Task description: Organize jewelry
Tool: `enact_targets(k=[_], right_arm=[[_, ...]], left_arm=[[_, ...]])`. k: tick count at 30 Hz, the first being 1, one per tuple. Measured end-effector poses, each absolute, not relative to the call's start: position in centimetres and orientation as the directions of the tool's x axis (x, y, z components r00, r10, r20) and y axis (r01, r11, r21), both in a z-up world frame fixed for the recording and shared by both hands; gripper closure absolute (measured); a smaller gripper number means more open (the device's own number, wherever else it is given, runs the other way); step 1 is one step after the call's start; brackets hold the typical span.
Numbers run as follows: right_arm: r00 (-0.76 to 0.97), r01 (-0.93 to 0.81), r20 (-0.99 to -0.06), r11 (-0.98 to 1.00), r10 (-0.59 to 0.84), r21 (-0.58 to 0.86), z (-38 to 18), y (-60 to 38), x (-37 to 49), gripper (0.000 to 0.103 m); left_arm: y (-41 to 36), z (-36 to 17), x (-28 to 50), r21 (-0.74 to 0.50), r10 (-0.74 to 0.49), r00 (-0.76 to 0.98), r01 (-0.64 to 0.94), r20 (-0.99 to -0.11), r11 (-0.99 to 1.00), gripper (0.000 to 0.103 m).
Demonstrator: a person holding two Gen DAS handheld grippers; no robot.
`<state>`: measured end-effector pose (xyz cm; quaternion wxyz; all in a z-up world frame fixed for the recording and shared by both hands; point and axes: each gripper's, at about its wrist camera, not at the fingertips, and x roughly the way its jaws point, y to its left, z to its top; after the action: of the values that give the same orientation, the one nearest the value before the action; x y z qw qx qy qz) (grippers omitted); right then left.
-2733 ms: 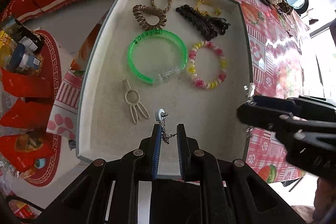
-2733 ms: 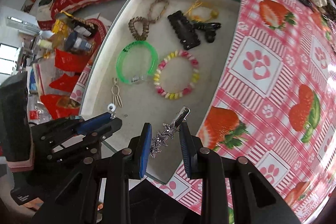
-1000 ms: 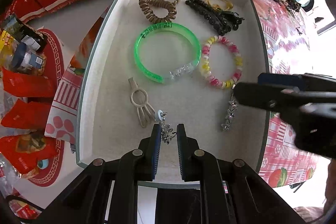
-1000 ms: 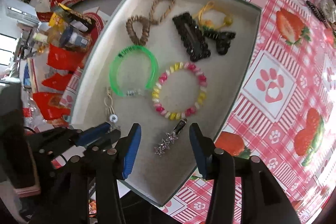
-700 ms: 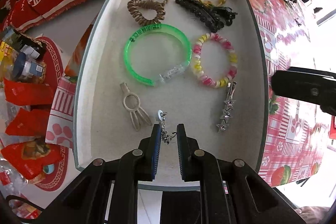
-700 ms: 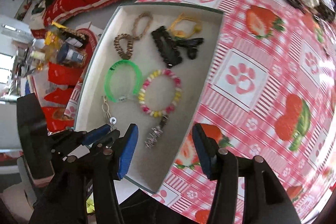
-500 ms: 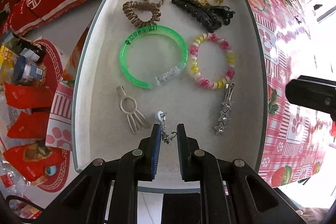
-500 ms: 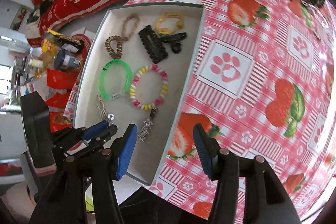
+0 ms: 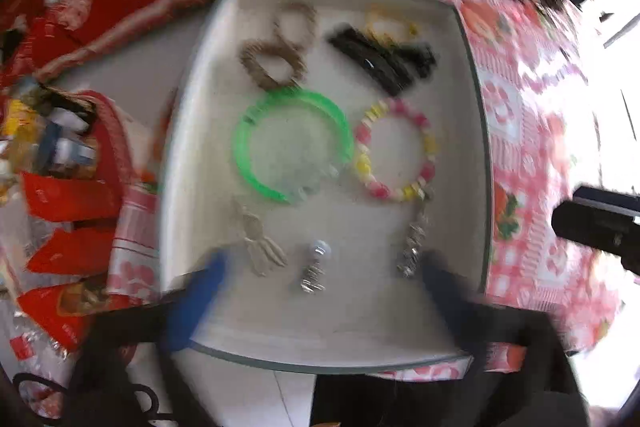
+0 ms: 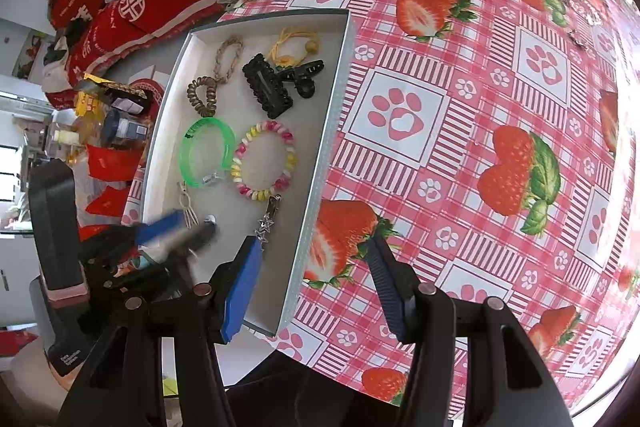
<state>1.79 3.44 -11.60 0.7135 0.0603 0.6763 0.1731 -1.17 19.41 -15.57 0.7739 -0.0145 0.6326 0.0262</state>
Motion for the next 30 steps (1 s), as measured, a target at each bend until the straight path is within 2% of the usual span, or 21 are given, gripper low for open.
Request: enact_targets(k=[8,10,12,30], right_arm=[[0.037,-0.163,-0.945,0.935,0.325,0.315,-10.7,3.4,1.8,0.044],[0.047,-0.172,-0.948,0.938,0.315,0.303,-10.0,3.6,1.8,0.039],[0.06,-0.181,-0.951,0.94,0.304,0.289,-9.3,3.8,1.9,0.03],[0.23,-0.3,-0.952,0.945,0.204,0.13,-0.9,7.2,0.6,0.016]], left_arm=[[19.8,-13.3,-1.4,0.006,0.019,0.205,-0.061,-0.979,0.998,0.0],[19.9,-12.5,-1.7,0.023,0.036,0.212,-0.06,-0.977,0.998,0.0],[20.1,-11.7,-2.0,0.037,0.051,0.222,-0.066,-0.974,0.997,0.0],[22.5,-3.0,-3.9,0.056,0.102,0.348,-0.139,-0.932,0.989,0.0]])
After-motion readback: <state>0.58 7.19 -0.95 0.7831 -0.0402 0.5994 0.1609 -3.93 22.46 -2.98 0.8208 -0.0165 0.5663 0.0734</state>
